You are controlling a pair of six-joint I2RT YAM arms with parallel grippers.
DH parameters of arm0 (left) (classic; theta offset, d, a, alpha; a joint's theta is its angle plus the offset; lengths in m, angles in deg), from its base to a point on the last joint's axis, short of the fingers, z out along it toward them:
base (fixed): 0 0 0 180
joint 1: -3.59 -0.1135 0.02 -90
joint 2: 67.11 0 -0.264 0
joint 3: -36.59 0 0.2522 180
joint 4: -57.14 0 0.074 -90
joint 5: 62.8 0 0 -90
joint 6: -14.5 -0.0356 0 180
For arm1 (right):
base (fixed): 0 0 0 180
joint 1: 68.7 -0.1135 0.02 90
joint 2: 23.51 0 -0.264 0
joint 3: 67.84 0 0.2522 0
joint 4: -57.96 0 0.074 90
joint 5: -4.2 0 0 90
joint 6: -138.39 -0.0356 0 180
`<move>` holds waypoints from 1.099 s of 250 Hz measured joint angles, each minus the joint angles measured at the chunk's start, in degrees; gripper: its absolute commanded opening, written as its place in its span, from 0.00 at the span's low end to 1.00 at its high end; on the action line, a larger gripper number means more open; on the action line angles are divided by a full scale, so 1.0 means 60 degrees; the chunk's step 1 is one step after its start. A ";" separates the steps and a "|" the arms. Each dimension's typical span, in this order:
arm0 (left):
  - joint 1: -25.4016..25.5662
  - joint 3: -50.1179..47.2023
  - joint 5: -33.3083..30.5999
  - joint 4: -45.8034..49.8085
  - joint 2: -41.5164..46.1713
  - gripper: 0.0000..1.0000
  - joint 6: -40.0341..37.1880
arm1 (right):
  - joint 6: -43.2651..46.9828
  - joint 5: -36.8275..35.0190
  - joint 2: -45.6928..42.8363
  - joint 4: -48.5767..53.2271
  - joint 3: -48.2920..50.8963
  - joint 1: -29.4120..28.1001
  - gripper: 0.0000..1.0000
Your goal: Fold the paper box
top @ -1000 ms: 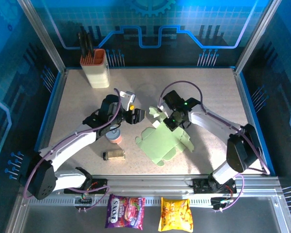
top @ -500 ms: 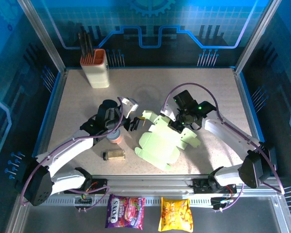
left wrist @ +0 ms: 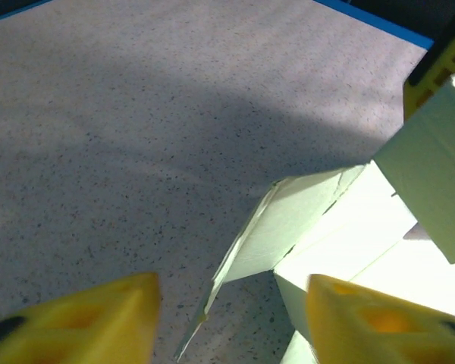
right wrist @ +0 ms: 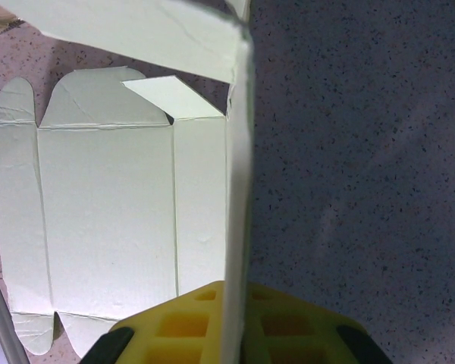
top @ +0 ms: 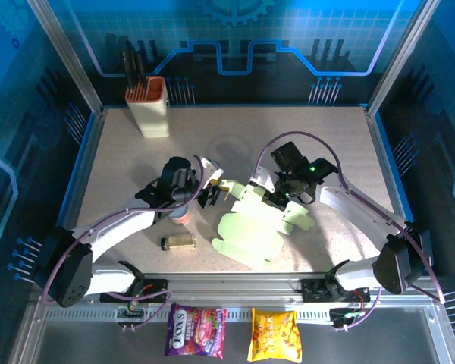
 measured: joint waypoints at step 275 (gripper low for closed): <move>-0.0033 0.1825 0.0619 -0.1355 -0.3996 0.01 0.0481 | -0.6732 -0.2987 0.2211 -0.0412 -0.0750 -0.0339 0.04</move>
